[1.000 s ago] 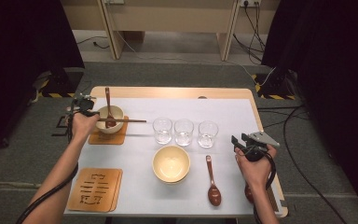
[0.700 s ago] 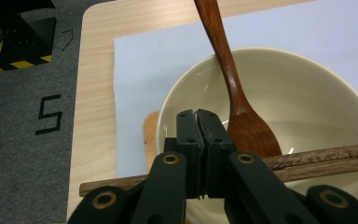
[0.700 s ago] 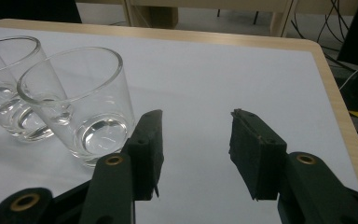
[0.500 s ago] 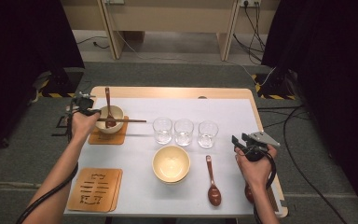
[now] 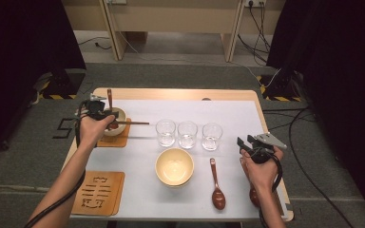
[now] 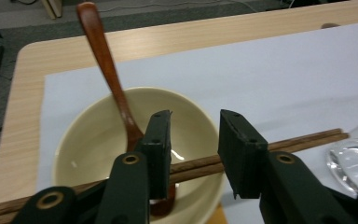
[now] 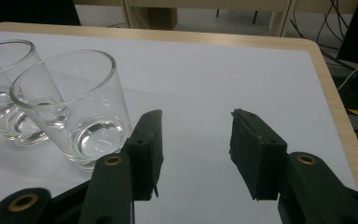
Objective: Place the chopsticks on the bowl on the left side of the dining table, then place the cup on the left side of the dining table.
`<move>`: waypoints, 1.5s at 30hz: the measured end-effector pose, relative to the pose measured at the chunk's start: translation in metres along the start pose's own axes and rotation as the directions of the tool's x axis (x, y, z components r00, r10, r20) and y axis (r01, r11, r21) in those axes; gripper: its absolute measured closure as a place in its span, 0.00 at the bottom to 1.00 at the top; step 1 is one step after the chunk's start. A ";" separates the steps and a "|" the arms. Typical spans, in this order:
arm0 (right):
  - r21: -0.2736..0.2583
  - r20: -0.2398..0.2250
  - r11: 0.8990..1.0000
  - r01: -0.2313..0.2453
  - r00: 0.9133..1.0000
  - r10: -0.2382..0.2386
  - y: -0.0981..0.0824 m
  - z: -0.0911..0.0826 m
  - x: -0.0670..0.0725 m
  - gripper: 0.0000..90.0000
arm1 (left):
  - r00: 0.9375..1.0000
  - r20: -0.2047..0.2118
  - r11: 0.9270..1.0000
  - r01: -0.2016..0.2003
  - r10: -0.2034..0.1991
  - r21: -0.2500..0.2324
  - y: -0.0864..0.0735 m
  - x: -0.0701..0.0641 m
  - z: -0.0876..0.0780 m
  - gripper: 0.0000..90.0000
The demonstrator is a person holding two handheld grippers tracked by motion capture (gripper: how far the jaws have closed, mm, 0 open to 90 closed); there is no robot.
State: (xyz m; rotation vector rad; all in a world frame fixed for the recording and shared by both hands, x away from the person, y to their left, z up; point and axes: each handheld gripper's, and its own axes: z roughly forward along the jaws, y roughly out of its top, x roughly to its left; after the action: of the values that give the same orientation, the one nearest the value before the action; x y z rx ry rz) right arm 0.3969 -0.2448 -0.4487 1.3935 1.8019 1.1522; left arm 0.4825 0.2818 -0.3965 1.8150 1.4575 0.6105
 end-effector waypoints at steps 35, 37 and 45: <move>0.007 -0.011 1.000 -0.023 1.000 0.023 0.001 0.003 -0.009 0.60 | 0.973 0.192 0.992 -0.126 0.126 -0.013 0.008 -0.092 0.022 0.66; 0.010 -0.008 1.000 -0.023 1.000 0.023 -0.001 0.001 -0.009 0.60 | 0.973 0.191 0.992 -0.129 0.129 -0.011 0.010 -0.094 0.023 0.66; -0.007 -0.001 1.000 -0.027 1.000 0.027 0.002 -0.005 -0.006 0.60 | 0.967 0.209 0.988 -0.152 0.148 0.001 0.007 -0.103 0.026 0.66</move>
State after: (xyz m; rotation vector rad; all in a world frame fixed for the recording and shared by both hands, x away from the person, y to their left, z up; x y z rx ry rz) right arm 0.3952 -0.2523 -0.4445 1.4178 1.7834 1.1723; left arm 0.4804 0.1751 -0.3994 1.9519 1.1976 0.4651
